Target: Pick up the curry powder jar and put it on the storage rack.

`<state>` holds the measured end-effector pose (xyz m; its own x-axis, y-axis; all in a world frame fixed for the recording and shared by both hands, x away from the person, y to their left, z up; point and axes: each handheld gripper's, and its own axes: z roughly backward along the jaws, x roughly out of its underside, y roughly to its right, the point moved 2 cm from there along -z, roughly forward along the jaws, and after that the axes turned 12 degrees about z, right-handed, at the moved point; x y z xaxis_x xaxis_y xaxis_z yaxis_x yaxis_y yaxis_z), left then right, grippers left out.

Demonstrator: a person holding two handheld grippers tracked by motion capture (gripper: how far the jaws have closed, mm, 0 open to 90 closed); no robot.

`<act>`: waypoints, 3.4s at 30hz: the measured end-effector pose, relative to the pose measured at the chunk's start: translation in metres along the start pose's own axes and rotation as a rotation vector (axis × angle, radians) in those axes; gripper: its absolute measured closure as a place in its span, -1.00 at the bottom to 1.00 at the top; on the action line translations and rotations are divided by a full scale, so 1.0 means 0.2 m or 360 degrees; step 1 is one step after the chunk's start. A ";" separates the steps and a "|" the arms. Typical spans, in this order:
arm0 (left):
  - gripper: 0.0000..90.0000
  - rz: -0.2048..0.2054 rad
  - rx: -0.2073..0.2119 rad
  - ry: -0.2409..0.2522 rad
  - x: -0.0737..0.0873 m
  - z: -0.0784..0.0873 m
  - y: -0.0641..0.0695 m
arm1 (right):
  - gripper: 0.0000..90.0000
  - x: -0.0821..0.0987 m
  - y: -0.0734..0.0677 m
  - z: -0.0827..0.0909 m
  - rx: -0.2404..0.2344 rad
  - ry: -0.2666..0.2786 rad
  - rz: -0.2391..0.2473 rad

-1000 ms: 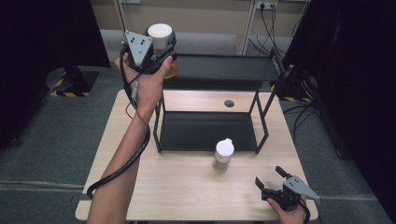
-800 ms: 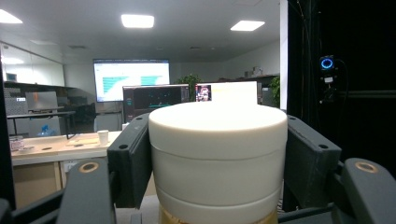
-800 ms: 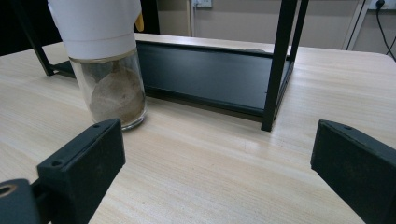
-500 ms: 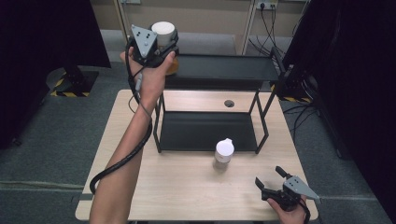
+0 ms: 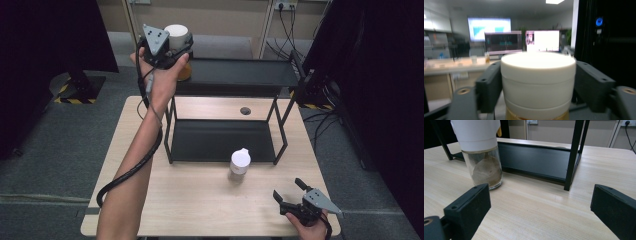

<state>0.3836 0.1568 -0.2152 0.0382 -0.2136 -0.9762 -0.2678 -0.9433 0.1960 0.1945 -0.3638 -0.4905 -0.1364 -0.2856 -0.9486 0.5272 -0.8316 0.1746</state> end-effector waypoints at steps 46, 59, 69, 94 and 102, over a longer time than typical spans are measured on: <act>-0.63 -0.0044 0.0110 0.0066 0.23 0.40 0.02 | -0.95 0.00 0.00 0.00 -0.0015 -0.0005 0.0020; -0.64 -0.0042 0.0148 0.0037 0.34 0.48 0.01 | -0.95 -0.01 0.00 0.00 -0.0016 -0.0008 0.0023; -0.64 -0.0060 0.0164 0.0018 0.43 0.56 0.00 | -0.95 -0.01 0.00 0.00 -0.0017 -0.0007 0.0023; -0.65 -0.0031 0.0189 -0.0067 0.65 0.69 -0.02 | -0.95 -0.01 0.00 0.00 -0.0016 -0.0007 0.0028; -0.65 -0.0018 0.0195 -0.0089 0.70 0.73 -0.03 | -0.95 -0.01 0.00 0.00 -0.0016 -0.0006 0.0030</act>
<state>0.2504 0.1702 -0.3675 -0.0109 -0.1856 -0.9826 -0.3834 -0.9068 0.1755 0.1950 -0.3628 -0.4897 -0.1297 -0.3032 -0.9441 0.5381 -0.8212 0.1899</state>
